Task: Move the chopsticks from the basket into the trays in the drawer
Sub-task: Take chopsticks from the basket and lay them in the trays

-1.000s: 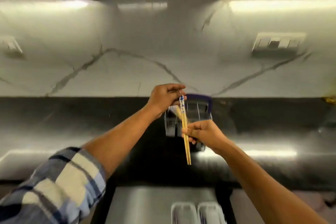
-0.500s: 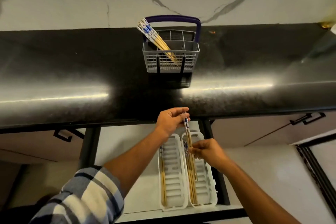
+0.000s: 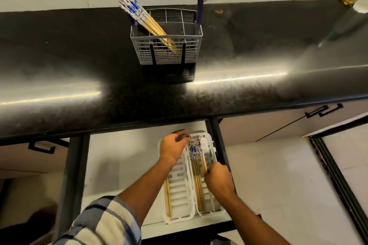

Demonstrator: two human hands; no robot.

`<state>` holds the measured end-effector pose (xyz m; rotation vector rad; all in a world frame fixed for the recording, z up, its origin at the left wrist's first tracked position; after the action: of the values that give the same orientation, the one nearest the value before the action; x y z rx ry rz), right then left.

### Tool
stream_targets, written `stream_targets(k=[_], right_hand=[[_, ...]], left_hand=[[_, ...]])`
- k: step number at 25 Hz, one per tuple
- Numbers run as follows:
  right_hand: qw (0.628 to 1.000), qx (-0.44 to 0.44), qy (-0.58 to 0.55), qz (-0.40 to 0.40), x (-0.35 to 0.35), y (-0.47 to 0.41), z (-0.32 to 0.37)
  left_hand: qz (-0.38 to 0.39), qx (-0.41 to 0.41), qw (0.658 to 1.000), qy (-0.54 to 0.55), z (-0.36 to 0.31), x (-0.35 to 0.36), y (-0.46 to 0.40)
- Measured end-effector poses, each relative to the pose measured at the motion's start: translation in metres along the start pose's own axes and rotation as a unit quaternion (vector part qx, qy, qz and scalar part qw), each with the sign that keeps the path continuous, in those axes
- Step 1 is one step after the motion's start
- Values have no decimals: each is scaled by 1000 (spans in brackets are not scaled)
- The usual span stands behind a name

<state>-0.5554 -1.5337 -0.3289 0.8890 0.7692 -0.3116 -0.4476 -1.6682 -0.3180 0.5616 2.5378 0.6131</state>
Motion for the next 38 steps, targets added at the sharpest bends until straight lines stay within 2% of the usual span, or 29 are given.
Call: stream_targets(k=[3, 6, 11, 20, 26, 35, 38], right_hand=[[996, 21, 90, -5, 4, -4, 14], [987, 9, 160, 11, 11, -7, 24], [982, -22, 188, 27, 19, -10, 29], [990, -9, 142, 22, 17, -4, 25], [993, -30, 108, 25, 19, -2, 21], [992, -32, 112, 40, 14, 0, 20], [998, 27, 21, 46, -6, -16, 19]], left_hand=[[-38, -30, 996, 71, 6, -9, -6], [-43, -45, 989, 132, 11, -13, -11], [-48, -39, 983, 173, 10, -14, -11], [-39, -33, 979, 198, 15, -16, -14], [-37, -36, 975, 214, 16, -17, -15], [-42, -31, 977, 205, 13, -22, -11], [-45, -3, 988, 145, 4, -28, -7]])
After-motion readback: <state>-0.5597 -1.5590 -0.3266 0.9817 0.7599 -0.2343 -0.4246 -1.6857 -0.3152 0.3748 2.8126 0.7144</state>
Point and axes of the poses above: each hand's wrist, its own y-axis away from the middle knuckle, its own x-axis out of the palm, z = x × y, the point moved 1 cm from there along -y, towards the middle knuckle, and after that the axes turned 5 degrees about -y, right-handed, at the moved point
